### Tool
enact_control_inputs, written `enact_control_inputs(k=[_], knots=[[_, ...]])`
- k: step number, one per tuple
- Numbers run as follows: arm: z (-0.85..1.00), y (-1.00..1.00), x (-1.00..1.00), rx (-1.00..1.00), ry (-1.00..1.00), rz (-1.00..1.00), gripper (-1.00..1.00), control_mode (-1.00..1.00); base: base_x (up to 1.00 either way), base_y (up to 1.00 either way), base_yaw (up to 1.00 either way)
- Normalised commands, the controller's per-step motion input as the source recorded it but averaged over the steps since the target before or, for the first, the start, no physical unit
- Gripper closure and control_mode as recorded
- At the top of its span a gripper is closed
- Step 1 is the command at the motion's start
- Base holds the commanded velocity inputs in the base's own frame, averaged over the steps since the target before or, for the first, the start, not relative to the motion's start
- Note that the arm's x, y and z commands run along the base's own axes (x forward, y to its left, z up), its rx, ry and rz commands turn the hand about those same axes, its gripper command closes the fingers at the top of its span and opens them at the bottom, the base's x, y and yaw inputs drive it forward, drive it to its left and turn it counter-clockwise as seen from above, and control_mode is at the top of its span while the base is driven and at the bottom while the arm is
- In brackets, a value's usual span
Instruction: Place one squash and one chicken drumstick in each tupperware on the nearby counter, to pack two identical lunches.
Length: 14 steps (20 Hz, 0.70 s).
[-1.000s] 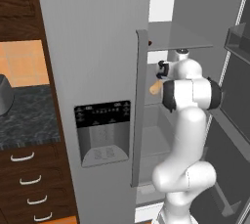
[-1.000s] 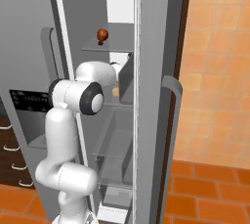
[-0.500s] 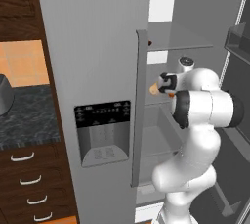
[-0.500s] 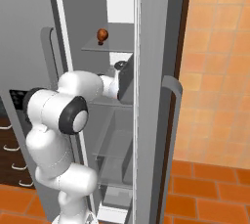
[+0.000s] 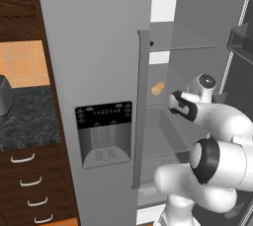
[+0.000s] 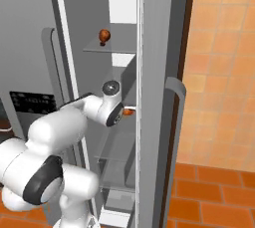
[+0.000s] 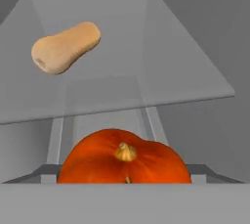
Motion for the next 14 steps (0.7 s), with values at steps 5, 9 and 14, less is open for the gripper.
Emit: enact_control_inputs(k=[5, 9, 14], knots=[[0.92, 0.25, -0.92, -0.01, -0.03, 0.06, 1.00, -1.00, 0.00, 0.00, 0.00], [0.99, 0.11, -0.80, 0.00, -0.03, 0.04, 1.00, -1.00, 0.00, 0.00, 0.00], [0.73, 0.24, -0.69, 0.00, 0.00, 0.10, 1.00, -1.00, 0.00, 0.00, 0.00]])
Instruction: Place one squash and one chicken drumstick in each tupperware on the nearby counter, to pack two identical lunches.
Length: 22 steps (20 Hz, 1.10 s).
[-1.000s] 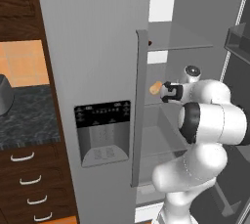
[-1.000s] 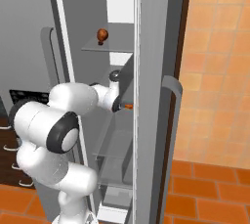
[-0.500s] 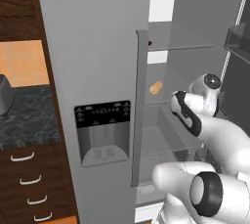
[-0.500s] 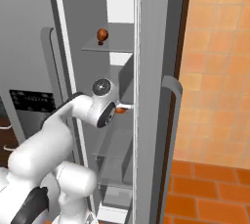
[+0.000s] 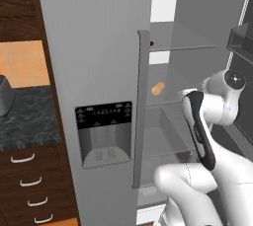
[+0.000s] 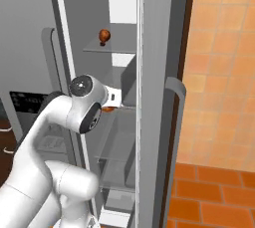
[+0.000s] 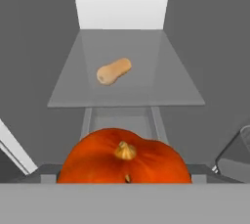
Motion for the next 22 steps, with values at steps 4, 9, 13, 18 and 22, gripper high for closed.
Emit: enact_control_inputs(k=[4, 9, 13, 18, 22], knots=[[0.24, 0.37, -0.83, -0.10, -0.06, 0.09, 1.00, -1.00, 0.00, 0.00, 0.00], [0.00, 0.17, -0.40, -0.06, -0.05, 0.02, 1.00, 1.00, -0.60, 0.23, 0.04], [0.00, 0.00, 0.00, 0.00, 0.00, 0.00, 1.00, 1.00, -0.66, 0.86, 0.15], [0.00, 0.00, 0.00, 0.00, 0.00, 0.00, 1.00, 1.00, 0.11, 1.00, 0.19], [0.00, 0.00, 0.00, 0.00, 0.00, 0.00, 1.00, 1.00, 0.44, 1.00, 0.09]])
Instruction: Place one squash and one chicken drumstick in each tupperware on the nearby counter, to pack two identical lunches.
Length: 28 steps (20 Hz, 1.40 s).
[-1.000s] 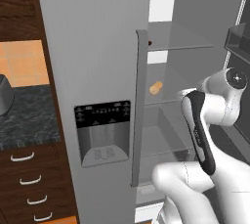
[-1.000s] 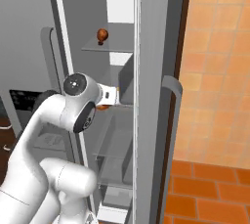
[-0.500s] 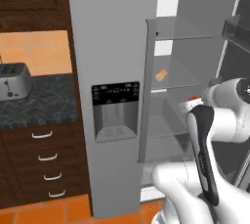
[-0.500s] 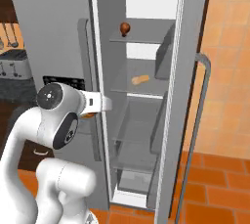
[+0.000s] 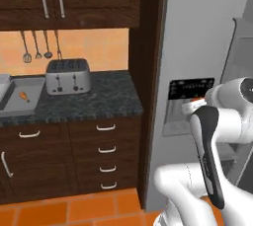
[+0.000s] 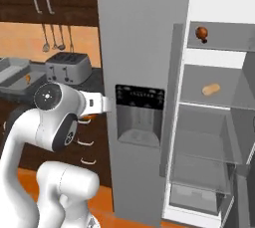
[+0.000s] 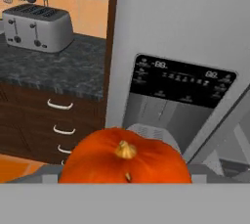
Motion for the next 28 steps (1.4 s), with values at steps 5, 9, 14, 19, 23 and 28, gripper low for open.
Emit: enact_control_inputs(k=[5, 9, 14, 19, 23, 28], knots=[[0.00, 0.00, 0.00, 0.00, 0.00, 0.00, 1.00, 1.00, 0.59, 1.00, 0.01], [0.00, 0.00, 0.00, 0.00, 0.00, 0.00, 1.00, 1.00, 0.69, 1.00, 0.00], [0.00, 0.00, 0.00, 0.00, 0.00, 0.00, 1.00, 1.00, 0.70, 1.00, 0.00], [0.00, 0.00, 0.00, 0.00, 0.00, 0.00, 1.00, 1.00, 0.77, 1.00, 0.00], [0.00, 0.00, 0.00, 0.00, 0.00, 0.00, 1.00, 1.00, 0.73, 1.00, 0.00], [-0.42, 0.38, 0.22, -0.03, 0.13, 0.00, 1.00, -1.00, 0.25, 0.40, 0.00]])
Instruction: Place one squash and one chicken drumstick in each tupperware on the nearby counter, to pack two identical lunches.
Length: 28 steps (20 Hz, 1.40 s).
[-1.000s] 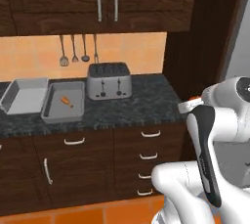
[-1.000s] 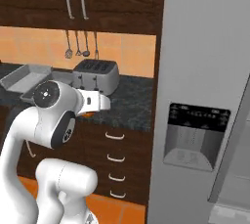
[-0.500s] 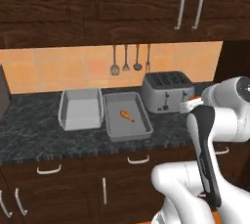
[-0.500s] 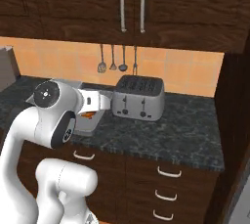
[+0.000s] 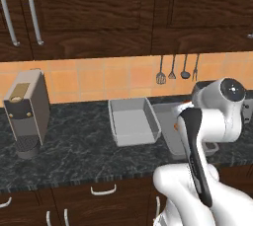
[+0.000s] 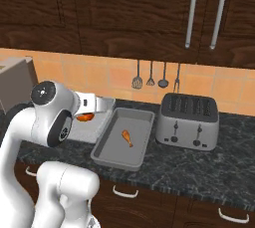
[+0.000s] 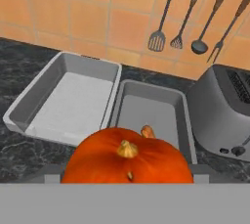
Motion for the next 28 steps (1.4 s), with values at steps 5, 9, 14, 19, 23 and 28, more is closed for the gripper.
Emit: enact_control_inputs(k=[5, 9, 14, 19, 23, 28], knots=[[-0.61, 0.04, 0.33, 0.00, 0.24, 0.03, 1.00, -1.00, 0.00, 0.00, 0.00], [-0.64, -0.62, 0.07, 0.08, 0.07, 0.00, 1.00, -1.00, 0.00, 0.00, 0.00], [-0.53, -0.82, 0.04, 0.11, 0.01, 0.00, 1.00, -1.00, 0.00, 0.00, 0.00], [-0.38, -0.43, 0.18, 0.01, 0.00, 0.00, 1.00, -1.00, 0.00, 0.00, 0.00], [-0.31, 0.07, 0.52, 0.00, 0.03, 0.01, 1.00, -1.00, 0.00, 0.00, 0.00], [-0.36, 0.16, 0.47, 0.00, 0.05, 0.05, 1.00, -1.00, 0.00, 0.00, 0.00]])
